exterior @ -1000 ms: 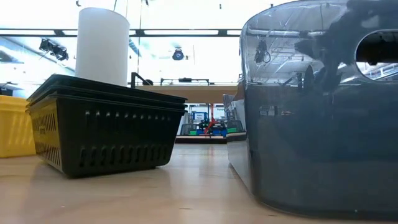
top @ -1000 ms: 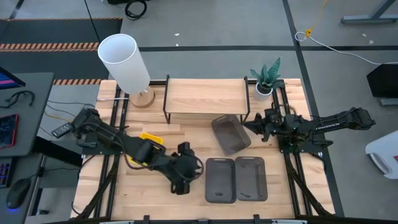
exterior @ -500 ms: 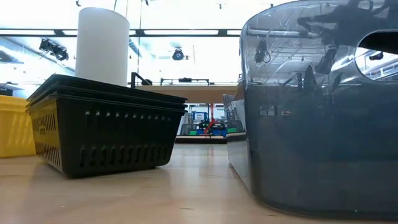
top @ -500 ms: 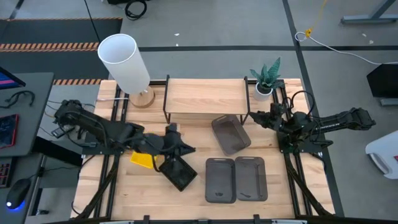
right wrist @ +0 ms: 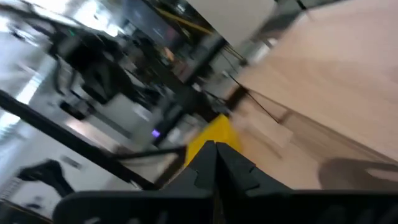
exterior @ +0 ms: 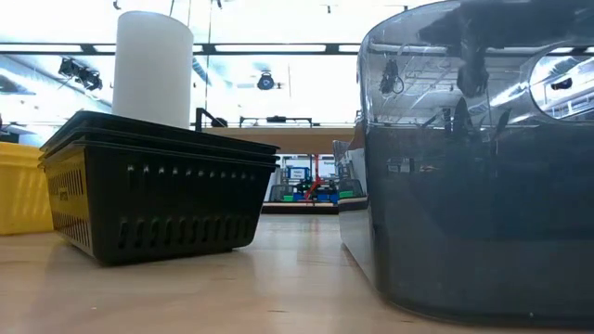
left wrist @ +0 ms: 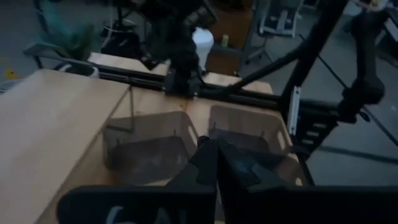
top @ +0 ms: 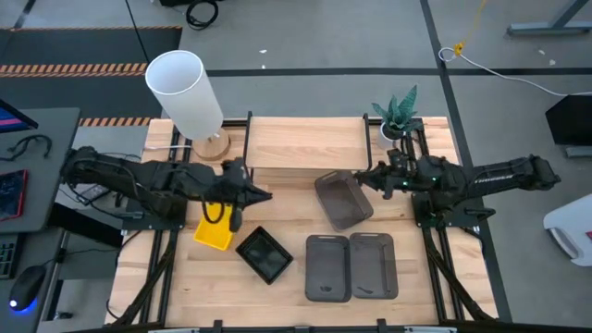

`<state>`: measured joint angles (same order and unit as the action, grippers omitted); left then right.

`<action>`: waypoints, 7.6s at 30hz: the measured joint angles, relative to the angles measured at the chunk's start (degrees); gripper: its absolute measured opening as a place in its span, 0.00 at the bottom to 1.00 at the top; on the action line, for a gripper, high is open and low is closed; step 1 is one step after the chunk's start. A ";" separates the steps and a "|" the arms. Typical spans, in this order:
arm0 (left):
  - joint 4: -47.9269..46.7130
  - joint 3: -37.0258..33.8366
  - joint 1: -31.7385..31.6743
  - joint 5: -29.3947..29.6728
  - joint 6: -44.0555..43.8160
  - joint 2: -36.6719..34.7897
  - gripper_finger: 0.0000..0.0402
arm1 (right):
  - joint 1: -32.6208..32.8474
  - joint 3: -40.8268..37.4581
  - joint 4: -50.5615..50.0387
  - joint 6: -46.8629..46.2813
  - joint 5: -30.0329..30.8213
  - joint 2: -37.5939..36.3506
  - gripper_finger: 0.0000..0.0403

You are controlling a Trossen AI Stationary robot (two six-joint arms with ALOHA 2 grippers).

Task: Stack baskets on shelf by color
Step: Stack the top transparent black bin on the bottom right transparent black bin on the table

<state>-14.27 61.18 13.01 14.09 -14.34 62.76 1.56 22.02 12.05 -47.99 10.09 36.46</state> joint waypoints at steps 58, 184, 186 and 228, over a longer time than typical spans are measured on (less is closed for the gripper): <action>3.04 -2.57 4.31 9.75 4.56 -13.43 0.02 | 13.17 42.10 -68.33 41.59 -9.69 53.45 0.45; 13.96 -2.55 4.46 17.81 -13.50 -13.29 0.05 | 42.10 78.00 -90.50 7.97 -16.94 59.99 0.02; 13.86 -2.55 4.45 18.74 -13.64 -13.27 0.06 | 42.15 76.37 -89.21 7.70 -16.98 59.99 0.02; 13.51 -2.55 4.49 19.10 -13.51 -13.27 0.11 | 49.94 74.76 -84.98 -8.85 -12.33 59.88 0.01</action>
<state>-0.75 58.63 17.50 33.19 -27.86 49.49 51.49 96.78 -72.93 -56.84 -2.24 96.33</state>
